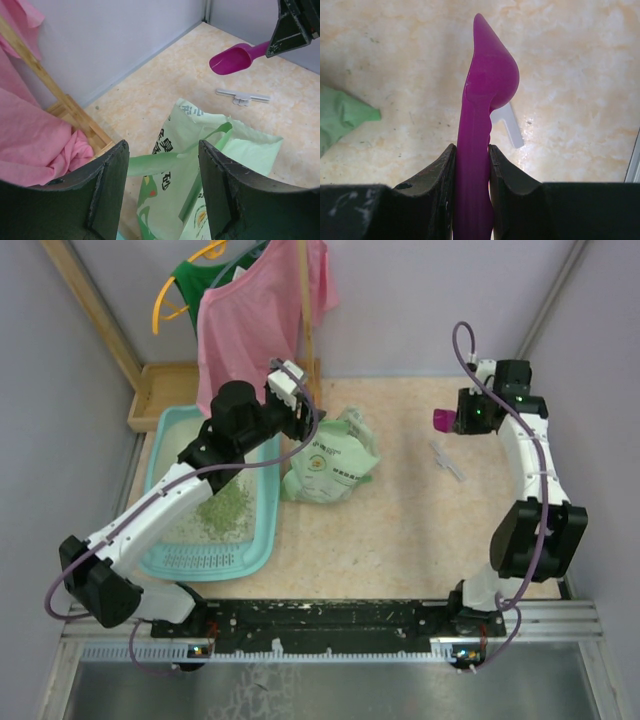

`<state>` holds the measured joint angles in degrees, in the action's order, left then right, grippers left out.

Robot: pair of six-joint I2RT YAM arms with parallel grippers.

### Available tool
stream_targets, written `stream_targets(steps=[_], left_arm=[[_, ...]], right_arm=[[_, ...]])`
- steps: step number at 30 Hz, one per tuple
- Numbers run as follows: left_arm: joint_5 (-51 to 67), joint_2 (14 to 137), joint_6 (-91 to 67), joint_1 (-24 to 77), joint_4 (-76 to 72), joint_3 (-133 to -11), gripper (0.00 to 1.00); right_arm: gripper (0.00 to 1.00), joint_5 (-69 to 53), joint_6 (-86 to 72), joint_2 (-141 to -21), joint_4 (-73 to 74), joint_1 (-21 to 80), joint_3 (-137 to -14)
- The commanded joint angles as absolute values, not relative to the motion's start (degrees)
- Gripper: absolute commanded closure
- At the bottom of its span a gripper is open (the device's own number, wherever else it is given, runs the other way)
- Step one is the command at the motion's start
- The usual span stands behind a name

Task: Fill the litter box with clean litter
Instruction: Place the spatula at the center of the board.

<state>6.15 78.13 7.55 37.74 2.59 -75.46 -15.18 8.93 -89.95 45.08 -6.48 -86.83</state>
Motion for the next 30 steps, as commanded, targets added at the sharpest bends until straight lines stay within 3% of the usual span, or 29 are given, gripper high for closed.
stream_targets(steps=[1, 9, 16, 25, 26, 30], left_arm=[[9.58, 79.33, 7.44, 37.53, 1.51, -77.69, 0.36], [9.67, 80.59, 8.02, 37.53, 1.84, -78.01, 0.37], [10.16, 81.62, 8.34, 37.53, 2.55, -78.72, 0.36], [10.62, 82.83, 8.66, 37.44, 3.16, -79.34, 0.36], [10.64, 82.89, 8.71, 37.44, 3.09, -79.43, 0.36], [10.86, 82.88, 8.86, 37.44, 3.33, -79.8, 0.36]], right_arm=[[1.0, -15.13, 9.23, -90.31, 35.57, -9.17, -83.78], [1.0, -15.27, 6.83, -94.13, 29.14, -12.19, -81.41], [1.0, -23.04, 1.68, -103.59, 31.23, -17.43, -83.68], [1.0, -23.43, 3.01, -102.69, 33.18, -17.49, -80.78], [0.99, -23.17, 3.26, -102.13, 33.14, -17.49, -80.25], [0.79, -21.03, 3.77, -100.43, 32.65, -17.6, -77.91]])
